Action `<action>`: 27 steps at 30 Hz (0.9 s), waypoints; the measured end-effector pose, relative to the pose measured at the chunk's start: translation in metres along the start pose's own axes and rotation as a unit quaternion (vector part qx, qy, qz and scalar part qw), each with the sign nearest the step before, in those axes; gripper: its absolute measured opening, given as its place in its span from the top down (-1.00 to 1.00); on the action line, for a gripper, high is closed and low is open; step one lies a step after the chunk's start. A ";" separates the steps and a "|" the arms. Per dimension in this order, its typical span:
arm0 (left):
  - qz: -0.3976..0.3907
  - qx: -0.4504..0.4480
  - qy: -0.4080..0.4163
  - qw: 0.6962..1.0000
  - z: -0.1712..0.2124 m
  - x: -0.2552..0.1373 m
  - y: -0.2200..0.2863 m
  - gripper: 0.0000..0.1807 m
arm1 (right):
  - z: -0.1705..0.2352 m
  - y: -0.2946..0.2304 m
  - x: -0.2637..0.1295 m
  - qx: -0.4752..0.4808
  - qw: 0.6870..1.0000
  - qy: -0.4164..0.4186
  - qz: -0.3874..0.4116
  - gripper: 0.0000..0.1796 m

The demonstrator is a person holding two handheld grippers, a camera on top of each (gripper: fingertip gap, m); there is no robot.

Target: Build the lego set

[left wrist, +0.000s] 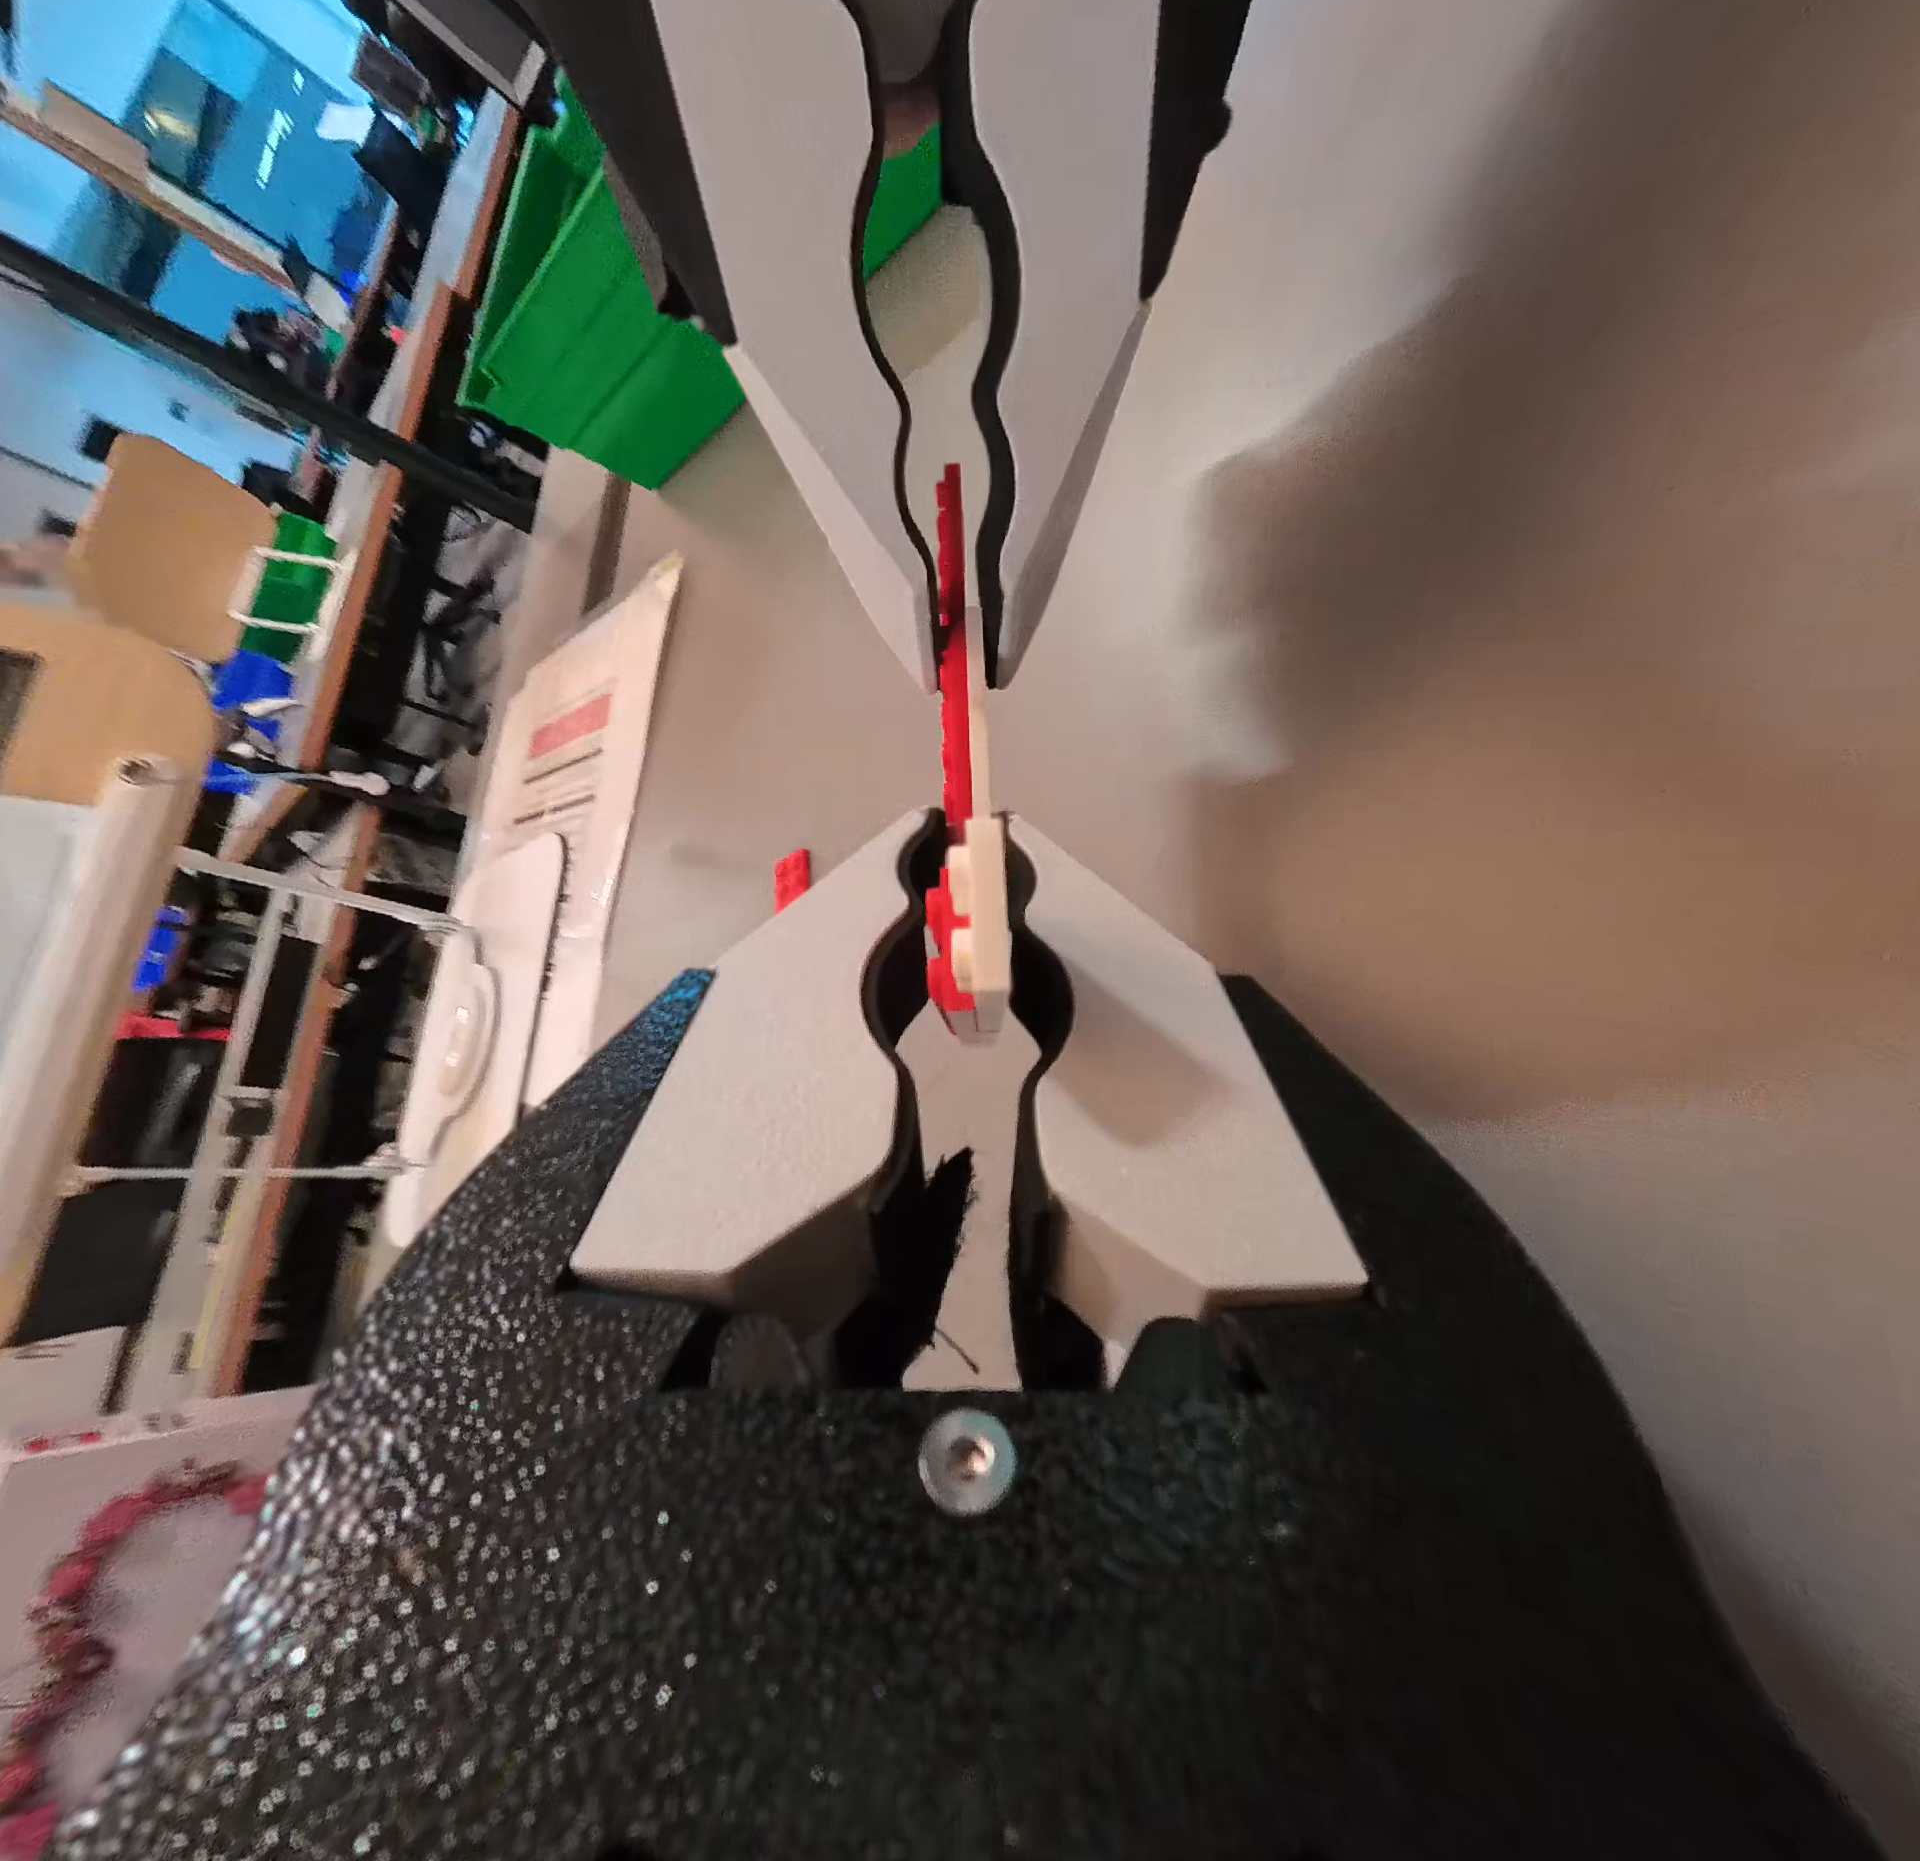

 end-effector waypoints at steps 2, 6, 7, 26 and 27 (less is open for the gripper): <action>0.019 -0.031 0.001 0.999 0.006 0.004 0.002 0.92 | 0.004 0.002 0.006 0.037 0.999 0.009 -0.015 0.82; 0.056 -0.084 0.026 0.995 0.011 0.008 0.007 0.92 | 0.009 0.003 0.015 0.101 0.993 0.009 -0.060 0.79; 0.058 -0.098 0.029 0.993 0.012 0.008 0.007 0.92 | 0.010 0.003 0.016 0.106 0.992 0.008 -0.067 0.82; 0.071 -0.239 0.071 0.966 0.034 -0.004 -0.006 0.48 | 0.048 0.002 0.027 0.242 0.956 -0.012 -0.163 0.93; 0.068 -0.233 0.076 0.967 0.031 -0.004 -0.007 0.48 | 0.047 0.004 0.025 0.235 0.959 -0.025 -0.158 0.93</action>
Point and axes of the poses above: each gripper's, where its closed fingertips meet, x out along the fingers, z out of its underside, y = z × x across the jaws, the point moved 7 cm from there along -x, back along the fingers, and after that the axes turned 15 degrees about x, right-handed, at the moved point
